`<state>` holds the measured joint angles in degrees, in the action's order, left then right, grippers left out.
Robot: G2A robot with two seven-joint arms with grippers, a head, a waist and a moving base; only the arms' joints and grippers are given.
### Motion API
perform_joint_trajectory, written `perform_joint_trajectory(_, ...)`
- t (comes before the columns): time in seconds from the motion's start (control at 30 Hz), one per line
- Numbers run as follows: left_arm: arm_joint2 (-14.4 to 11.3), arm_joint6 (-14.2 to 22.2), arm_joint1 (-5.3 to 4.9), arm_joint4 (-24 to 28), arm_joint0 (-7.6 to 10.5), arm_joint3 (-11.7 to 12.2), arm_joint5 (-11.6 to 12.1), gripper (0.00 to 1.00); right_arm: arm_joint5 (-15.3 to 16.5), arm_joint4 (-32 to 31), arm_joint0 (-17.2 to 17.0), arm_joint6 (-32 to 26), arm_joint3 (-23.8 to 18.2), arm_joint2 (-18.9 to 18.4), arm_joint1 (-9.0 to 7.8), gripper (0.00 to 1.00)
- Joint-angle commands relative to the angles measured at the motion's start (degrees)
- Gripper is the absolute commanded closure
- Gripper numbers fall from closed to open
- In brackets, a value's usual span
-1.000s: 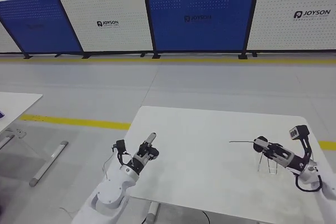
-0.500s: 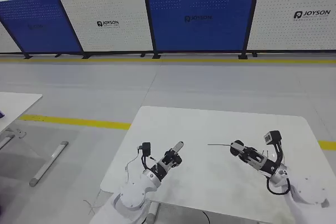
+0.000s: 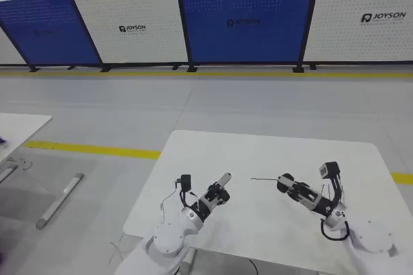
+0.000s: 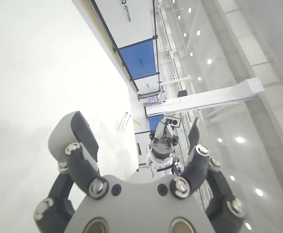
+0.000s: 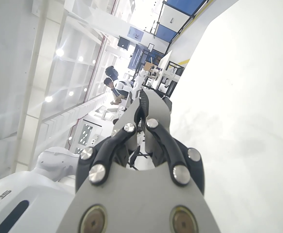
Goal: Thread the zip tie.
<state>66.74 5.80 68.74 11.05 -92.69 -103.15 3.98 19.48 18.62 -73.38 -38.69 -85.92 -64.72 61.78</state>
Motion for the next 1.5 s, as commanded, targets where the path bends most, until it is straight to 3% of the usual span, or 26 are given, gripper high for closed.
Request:
perform_joint_trajectory(0.0, -1.3, 2.2, 0.26, 3.0, 1.12, 0.2, -0.1, 0.00, 0.0, -2.0, -0.4, 2.7, -1.3, 0.8, 0.44, 1.00)
perform_joint_trajectory(0.1, -3.0, 2.8, 0.80, 5.7, 4.07, 1.4, -1.0, 0.00, 0.0, -3.4, -0.6, 4.1, -1.5, 2.2, 1.19, 1.00)
perform_joint_trajectory(0.2, -4.8, 0.9, 1.34, 5.6, 6.10, 2.8, -0.6, 0.00, 0.0, -6.3, -0.5, 6.4, -1.2, 3.1, 1.72, 1.00)
perform_joint_trajectory(0.57, -5.0, 0.8, 1.40, 5.8, 6.15, 2.7, -0.3, 0.00, 0.0, -6.3, -0.5, 6.4, -1.2, 3.1, 1.72, 1.00)
perform_joint_trajectory(0.7, -6.2, 1.2, 2.01, 10.9, 7.22, 2.7, 1.8, 0.00, 0.0, -6.3, -0.5, 6.4, -1.2, 3.1, 1.72, 1.00)
perform_joint_trajectory(0.8, -7.7, -0.8, 2.41, 9.8, 8.40, 3.7, 1.0, 0.00, 0.0, -6.3, -0.5, 6.4, -1.2, 3.1, 1.72, 1.00)
perform_joint_trajectory(1.13, -7.8, -0.8, 2.39, 8.4, 8.51, 3.8, 1.7, 0.00, -0.2, -7.1, -1.0, 7.2, -1.6, 3.4, 1.87, 1.00)
perform_joint_trajectory(1.2, -8.3, -2.3, 2.51, 6.6, 8.36, 4.6, 2.8, 0.00, 0.0, -7.5, -1.1, 7.6, -1.6, 3.7, 2.01, 1.00)
perform_joint_trajectory(1.47, -9.8, -4.1, 3.29, 9.0, 9.61, 7.2, 4.6, 0.00, 0.0, -7.4, -0.6, 8.6, -0.8, 4.3, 2.62, 1.00)
